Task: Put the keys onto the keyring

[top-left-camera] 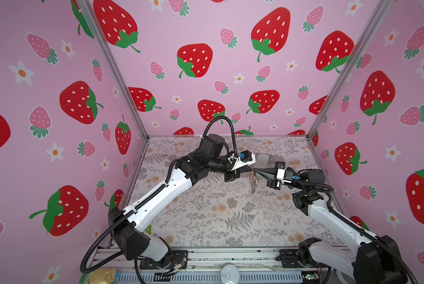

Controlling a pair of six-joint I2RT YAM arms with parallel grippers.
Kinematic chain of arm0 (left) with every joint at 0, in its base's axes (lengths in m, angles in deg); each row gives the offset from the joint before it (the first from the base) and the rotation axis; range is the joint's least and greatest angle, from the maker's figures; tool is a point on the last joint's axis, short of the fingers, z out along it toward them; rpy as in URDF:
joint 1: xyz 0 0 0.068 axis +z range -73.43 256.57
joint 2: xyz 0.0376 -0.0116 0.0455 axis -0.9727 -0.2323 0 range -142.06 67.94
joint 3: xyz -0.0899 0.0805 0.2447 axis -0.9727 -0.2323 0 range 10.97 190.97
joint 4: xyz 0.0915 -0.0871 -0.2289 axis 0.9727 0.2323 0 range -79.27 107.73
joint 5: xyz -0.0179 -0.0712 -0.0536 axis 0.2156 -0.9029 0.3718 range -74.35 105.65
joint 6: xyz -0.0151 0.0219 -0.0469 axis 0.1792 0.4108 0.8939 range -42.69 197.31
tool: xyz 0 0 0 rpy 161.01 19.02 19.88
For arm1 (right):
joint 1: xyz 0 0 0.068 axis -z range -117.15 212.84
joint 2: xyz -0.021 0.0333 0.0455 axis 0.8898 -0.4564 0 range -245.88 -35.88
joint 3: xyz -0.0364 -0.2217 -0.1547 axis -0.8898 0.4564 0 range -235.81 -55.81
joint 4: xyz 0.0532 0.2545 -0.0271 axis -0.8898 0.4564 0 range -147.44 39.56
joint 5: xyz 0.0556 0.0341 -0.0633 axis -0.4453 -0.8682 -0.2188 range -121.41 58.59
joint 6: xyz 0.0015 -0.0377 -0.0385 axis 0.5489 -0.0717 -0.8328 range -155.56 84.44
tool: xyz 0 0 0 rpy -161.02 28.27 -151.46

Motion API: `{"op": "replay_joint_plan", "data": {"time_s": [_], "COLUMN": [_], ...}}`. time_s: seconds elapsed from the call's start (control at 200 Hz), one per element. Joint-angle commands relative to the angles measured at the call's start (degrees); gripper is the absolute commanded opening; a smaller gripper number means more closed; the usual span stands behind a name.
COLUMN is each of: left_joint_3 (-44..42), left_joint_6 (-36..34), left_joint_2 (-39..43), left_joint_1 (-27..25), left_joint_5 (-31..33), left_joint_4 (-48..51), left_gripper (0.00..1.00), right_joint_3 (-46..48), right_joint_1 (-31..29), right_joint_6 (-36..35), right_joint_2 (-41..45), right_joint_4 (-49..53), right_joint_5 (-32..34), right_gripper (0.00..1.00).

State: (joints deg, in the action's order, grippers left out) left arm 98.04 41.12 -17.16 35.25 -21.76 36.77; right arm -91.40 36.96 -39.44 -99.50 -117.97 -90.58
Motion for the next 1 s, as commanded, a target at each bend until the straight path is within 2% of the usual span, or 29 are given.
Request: {"op": "replay_joint_plan", "data": {"time_s": [0.0,0.4,0.465,0.57,0.72,0.995], "left_joint_3": [1.77,1.19,0.48,-1.84,-5.87,-6.96], "left_joint_6": [-0.99,-0.07,-0.48,-2.93,-6.47,-7.32], "left_joint_2": [-1.45,-1.53,-0.64,2.09,6.14,6.46], "left_joint_1": [-0.44,-1.13,-1.03,-0.96,-0.97,-1.25], "left_joint_5": [-2.4,-2.91,-1.04,2.75,6.02,3.8], "left_joint_4": [3.67,2.0,1.57,0.07,-3.88,-6.88], "left_gripper": [0.0,0.0,0.14,0.21,0.21,0.2], "right_joint_3": [-0.12,0.35,0.94,1.79,2.17,2.22], "right_joint_1": [-0.83,-1.44,-1.36,-1.36,-1.36,-1.37], "right_joint_6": [0.89,1.77,1.63,1.83,2.43,2.65], "right_joint_2": [-0.11,-1.64,-1.52,-1.25,-1.43,-0.98], "right_joint_4": [-5.15,-8.2,-8.2,-8.04,-7.54,-6.21], "right_joint_5": [1.17,2.37,2.76,3.51,3.46,3.2], "right_gripper": [0.0,0.0,0.0,0.0,0.0,0.0]}}
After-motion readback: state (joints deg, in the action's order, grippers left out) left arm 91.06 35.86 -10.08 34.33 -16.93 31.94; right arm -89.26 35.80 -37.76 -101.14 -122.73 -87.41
